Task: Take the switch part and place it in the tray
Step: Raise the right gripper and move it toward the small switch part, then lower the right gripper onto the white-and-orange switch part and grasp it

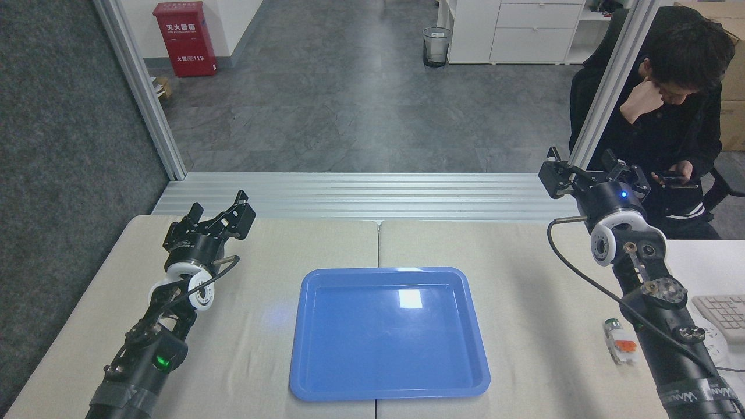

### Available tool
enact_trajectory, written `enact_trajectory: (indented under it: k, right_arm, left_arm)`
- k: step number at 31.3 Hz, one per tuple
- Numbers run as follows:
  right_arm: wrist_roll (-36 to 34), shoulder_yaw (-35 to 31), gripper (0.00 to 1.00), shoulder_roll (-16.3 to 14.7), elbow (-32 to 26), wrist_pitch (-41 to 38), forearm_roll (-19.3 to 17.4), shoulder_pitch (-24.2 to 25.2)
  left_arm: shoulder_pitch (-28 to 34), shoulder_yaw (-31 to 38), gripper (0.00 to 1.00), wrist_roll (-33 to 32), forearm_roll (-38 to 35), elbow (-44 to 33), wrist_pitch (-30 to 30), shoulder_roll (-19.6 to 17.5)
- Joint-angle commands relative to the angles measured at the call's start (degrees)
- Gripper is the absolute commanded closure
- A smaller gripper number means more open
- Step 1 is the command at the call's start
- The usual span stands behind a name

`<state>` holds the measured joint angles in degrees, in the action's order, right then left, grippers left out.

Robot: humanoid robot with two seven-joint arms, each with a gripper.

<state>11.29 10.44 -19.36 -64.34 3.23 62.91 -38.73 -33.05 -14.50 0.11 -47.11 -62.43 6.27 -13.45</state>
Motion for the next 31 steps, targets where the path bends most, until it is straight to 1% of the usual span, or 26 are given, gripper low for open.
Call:
enact_trajectory:
  k: [1, 3, 7, 11, 14, 15, 17, 18, 20, 23, 24, 26, 28, 31]
  right_arm:
    - [-0.74, 0.19, 0.02, 0.46, 0.44, -0.59, 0.02, 3.48]
    - [-2.06, 0.19, 0.02, 0.47, 0.44, -0.68, -0.15, 4.19]
    - [-7.06, -0.16, 0.02, 0.47, -0.7, -0.77, -0.86, 6.56]
    - [-7.43, -1.04, 0.02, 0.47, -0.88, -2.26, -1.47, 6.65]
    - [-7.43, -2.53, 0.02, 0.2, -1.14, -2.53, -3.66, 7.17]
    - [-7.34, -3.23, 0.02, 0.03, -1.49, -2.53, -3.93, 8.14]
    - [-7.08, -4.11, 0.02, -0.76, -3.76, -2.7, -4.11, 10.51]
    - [-6.47, -4.29, 0.02, -1.72, -5.17, -2.7, -4.02, 12.08]
    - [-4.88, -4.38, 0.02, -4.96, -7.46, -2.62, -4.02, 16.03]
    - [-4.79, -5.69, 0.02, -9.36, -11.32, -2.61, -4.11, 21.57]
    - [-4.79, -6.83, 0.02, -10.68, -12.47, -2.61, -4.2, 23.77]
    - [-4.96, -8.94, 0.02, -12.36, -13.35, -2.7, -4.11, 27.81]
    - [-4.97, -9.3, 0.02, -13.07, -13.01, -2.7, -4.02, 30.72]
    - [-4.97, -9.21, 0.02, -12.54, -11.52, -2.09, -3.67, 34.41]
  left_arm:
    - [0.0, 0.0, 0.0, -0.02, 0.0, -0.06, -0.03, 0.0]
    - [0.0, 0.0, 0.0, -0.02, 0.0, 0.03, -0.03, 0.0]
    - [0.0, 0.0, 0.0, -0.02, 0.0, 0.03, -0.03, 0.0]
    - [0.0, 0.0, 0.0, -0.02, 0.0, -0.06, -0.03, 0.0]
    - [0.0, 0.0, 0.0, -0.02, 0.0, 0.03, -0.03, 0.0]
    - [0.0, 0.0, 0.0, -0.02, 0.0, -0.06, -0.03, 0.0]
    - [0.0, 0.0, 0.0, -0.02, 0.0, 0.03, -0.03, 0.0]
    - [0.0, 0.0, 0.0, -0.02, 0.0, 0.03, -0.03, 0.0]
    - [0.0, 0.0, 0.0, -0.02, 0.0, 0.03, -0.03, 0.0]
    - [0.0, 0.0, 0.0, -0.02, 0.0, 0.03, -0.03, 0.0]
    - [0.0, 0.0, 0.0, -0.02, 0.0, 0.03, -0.03, 0.0]
    - [0.0, 0.0, 0.0, -0.02, 0.0, 0.03, -0.03, 0.0]
    - [0.0, 0.0, 0.0, -0.02, 0.0, -0.06, -0.03, 0.0]
    - [0.0, 0.0, 0.0, -0.02, 0.0, -0.06, -0.03, 0.0]
